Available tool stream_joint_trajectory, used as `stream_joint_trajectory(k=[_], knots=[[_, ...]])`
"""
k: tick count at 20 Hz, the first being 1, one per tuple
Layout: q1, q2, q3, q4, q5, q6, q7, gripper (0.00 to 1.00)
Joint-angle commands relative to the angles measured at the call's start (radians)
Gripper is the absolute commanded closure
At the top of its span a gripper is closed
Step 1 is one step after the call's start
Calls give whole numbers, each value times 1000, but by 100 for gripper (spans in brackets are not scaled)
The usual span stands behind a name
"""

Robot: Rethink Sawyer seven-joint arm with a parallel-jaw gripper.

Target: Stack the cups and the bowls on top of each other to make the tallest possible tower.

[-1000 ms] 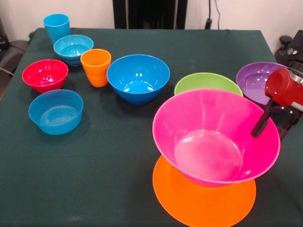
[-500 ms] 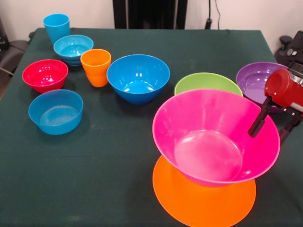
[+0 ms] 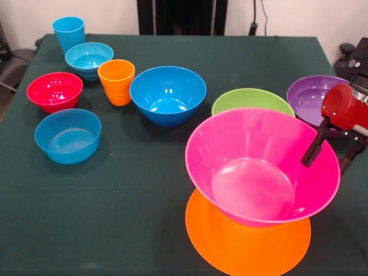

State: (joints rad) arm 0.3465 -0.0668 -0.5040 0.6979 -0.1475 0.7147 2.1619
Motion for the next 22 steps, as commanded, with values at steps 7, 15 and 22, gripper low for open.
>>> stream_joint_trajectory(k=[7, 15, 22], knots=[[26, -46, 58, 85, -23, 174, -70, 0], [25, -98, 64, 107, -28, 206, -96, 0], [26, -147, 60, 110, -33, 280, -131, 0]])
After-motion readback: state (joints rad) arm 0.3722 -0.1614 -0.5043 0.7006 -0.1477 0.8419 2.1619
